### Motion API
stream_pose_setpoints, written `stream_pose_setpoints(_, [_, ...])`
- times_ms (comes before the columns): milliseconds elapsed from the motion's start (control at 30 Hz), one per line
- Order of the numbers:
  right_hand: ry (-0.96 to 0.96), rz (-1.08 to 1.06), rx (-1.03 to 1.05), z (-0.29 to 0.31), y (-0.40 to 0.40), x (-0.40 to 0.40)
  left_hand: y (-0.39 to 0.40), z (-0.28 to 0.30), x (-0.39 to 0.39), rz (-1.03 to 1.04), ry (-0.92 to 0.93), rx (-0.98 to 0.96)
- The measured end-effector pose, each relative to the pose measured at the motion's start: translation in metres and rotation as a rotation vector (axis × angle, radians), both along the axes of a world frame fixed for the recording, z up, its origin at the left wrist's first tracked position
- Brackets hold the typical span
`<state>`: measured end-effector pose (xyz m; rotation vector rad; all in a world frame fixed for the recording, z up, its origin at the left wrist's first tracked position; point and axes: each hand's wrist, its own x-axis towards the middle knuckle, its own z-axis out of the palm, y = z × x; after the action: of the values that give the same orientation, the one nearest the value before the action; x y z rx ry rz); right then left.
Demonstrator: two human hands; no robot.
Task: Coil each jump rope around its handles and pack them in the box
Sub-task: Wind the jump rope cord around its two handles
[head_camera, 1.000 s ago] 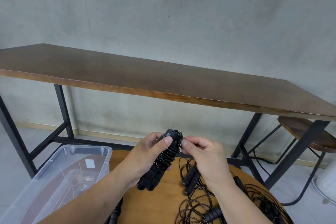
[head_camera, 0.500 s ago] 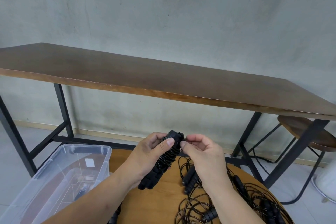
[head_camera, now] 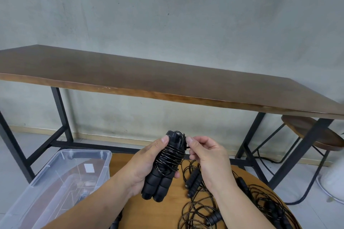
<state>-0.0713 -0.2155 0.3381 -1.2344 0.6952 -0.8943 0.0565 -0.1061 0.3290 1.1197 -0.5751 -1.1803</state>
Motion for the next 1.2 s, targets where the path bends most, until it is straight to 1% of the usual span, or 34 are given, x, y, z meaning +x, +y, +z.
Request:
stream_pose_setpoints(167, [-0.047,-0.062,0.064,0.000,0.003,0.004,-0.003,0.001,0.001,0.012,-0.064,-0.019])
stream_pose_setpoints(233, [-0.035,-0.098,0.025,0.000,0.005,0.005,-0.004,0.002,0.002,0.022,-0.109,-0.020])
stream_pose_setpoints(333, [0.000,-0.147,-0.088,0.001,0.011,0.004,-0.005,0.004,0.002,0.042,-0.192,-0.028])
stream_pose_setpoints(433, [0.073,-0.144,-0.201,0.001,0.015,0.003,-0.004,0.006,-0.001,0.076,-0.268,-0.043])
stream_pose_setpoints(633, [0.126,-0.092,-0.227,0.001,0.017,0.000,-0.005,0.006,0.001,0.103,-0.381,-0.049])
stream_pose_setpoints(700, [0.136,-0.036,-0.169,0.002,0.014,-0.001,-0.005,0.006,0.004,0.107,-0.346,-0.046])
stream_pose_setpoints(767, [0.109,0.018,-0.073,0.001,0.009,0.000,-0.004,0.006,0.006,0.111,-0.262,-0.039])
stream_pose_setpoints(833, [0.079,0.024,-0.025,-0.003,0.003,0.000,-0.004,0.006,0.007,0.105,-0.192,-0.039])
stream_pose_setpoints(900, [0.024,0.026,0.047,-0.007,-0.001,0.000,-0.004,0.007,0.006,0.082,-0.155,-0.045])
stream_pose_setpoints(1000, [-0.116,0.066,0.264,-0.010,-0.005,0.001,-0.005,0.008,0.008,0.048,-0.153,-0.054])
stream_pose_setpoints(1033, [-0.133,0.075,0.313,-0.010,-0.006,0.002,-0.004,0.008,0.009,0.038,-0.151,-0.056])
stream_pose_setpoints(1133, [-0.101,0.086,0.335,-0.011,-0.010,0.002,-0.005,0.008,0.008,0.022,-0.163,-0.053])
stream_pose_setpoints(1200, [-0.041,0.061,0.272,-0.012,-0.010,0.001,-0.006,0.008,0.007,0.022,-0.191,-0.044])
